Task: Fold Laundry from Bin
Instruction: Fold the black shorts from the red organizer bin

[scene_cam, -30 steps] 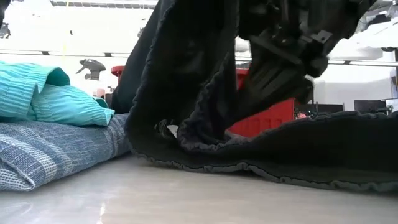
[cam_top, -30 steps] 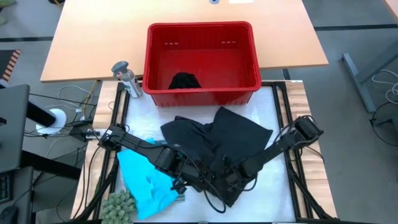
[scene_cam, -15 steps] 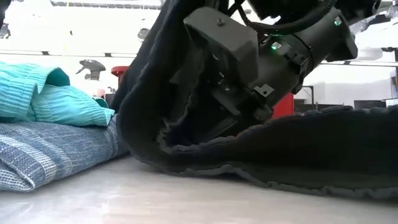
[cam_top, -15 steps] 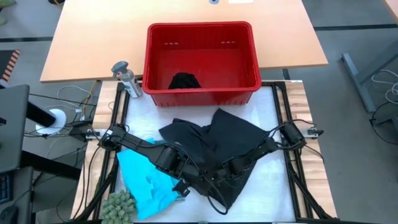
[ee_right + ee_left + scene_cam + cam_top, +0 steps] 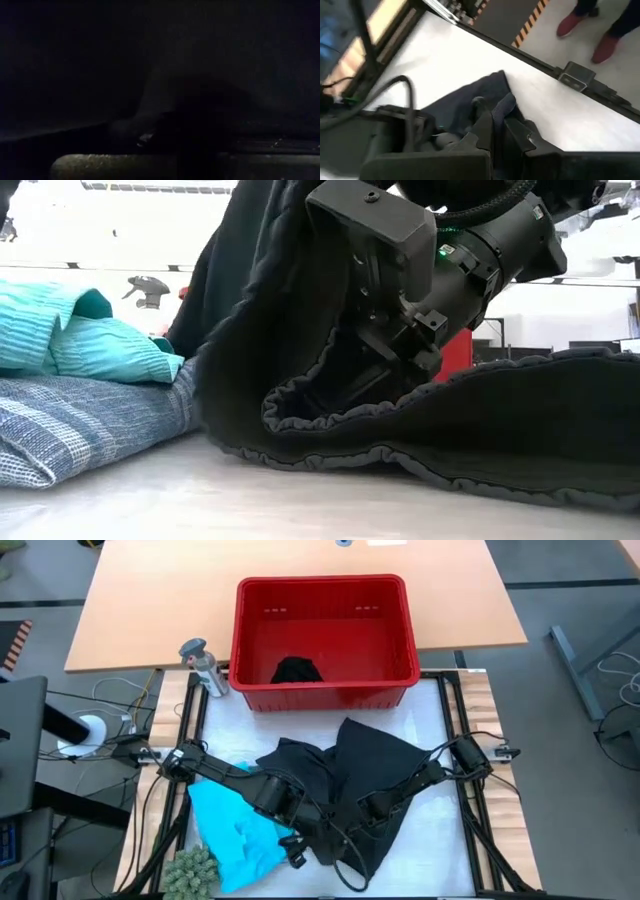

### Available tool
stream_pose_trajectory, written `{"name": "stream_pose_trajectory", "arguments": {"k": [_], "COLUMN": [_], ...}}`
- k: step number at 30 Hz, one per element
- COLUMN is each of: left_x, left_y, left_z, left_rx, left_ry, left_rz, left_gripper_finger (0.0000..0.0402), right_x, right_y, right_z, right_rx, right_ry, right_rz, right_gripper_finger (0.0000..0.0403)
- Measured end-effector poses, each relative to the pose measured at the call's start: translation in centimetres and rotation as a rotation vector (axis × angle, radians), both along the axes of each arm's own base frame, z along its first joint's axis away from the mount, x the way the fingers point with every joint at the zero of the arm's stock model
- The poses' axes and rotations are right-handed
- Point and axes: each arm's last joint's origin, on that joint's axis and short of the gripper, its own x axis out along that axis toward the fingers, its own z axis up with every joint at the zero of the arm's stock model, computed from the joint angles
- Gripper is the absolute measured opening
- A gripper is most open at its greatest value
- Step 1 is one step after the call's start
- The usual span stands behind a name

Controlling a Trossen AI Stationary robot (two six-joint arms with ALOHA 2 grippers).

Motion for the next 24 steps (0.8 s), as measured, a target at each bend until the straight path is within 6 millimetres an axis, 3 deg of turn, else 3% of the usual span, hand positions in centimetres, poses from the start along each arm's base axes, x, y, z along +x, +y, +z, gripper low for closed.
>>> {"name": "stream_pose_trajectory", "arguments": {"k": [5,11,15,20,24], "left_x": [0.3,0.2,0.1,0.0,-0.3], "left_y": [-0.3,0.2,0.1,-0.1,-0.4], "left_z": [-1.2,-1.2,-1.0,-0.9,-0.4], "left_rx": [-0.021,-0.012,-0.020,0.024,0.056], "left_ry": [0.071,0.091,0.087,0.059,0.035], "left_rz": [0.010,0.048,0.037,0.070,0.096], "left_gripper_finger": [0.0000,0.0000,0.0000,0.0000,0.0000], "right_x": [0.0,-0.3,-1.3,-2.7,-3.6], "right_y": [0.1,0.1,-0.2,-0.9,-1.3], "right_z": [0.5,1.4,3.1,6.7,7.6], "right_rx": [-0.007,-0.002,-0.041,-0.116,-0.185], "right_ry": [-0.020,-0.011,0.047,0.057,0.099], "right_rz": [0.017,0.072,0.138,0.168,0.220], "right_gripper_finger": [0.0024,0.0041,0.0043,0.0043,0.0044]}}
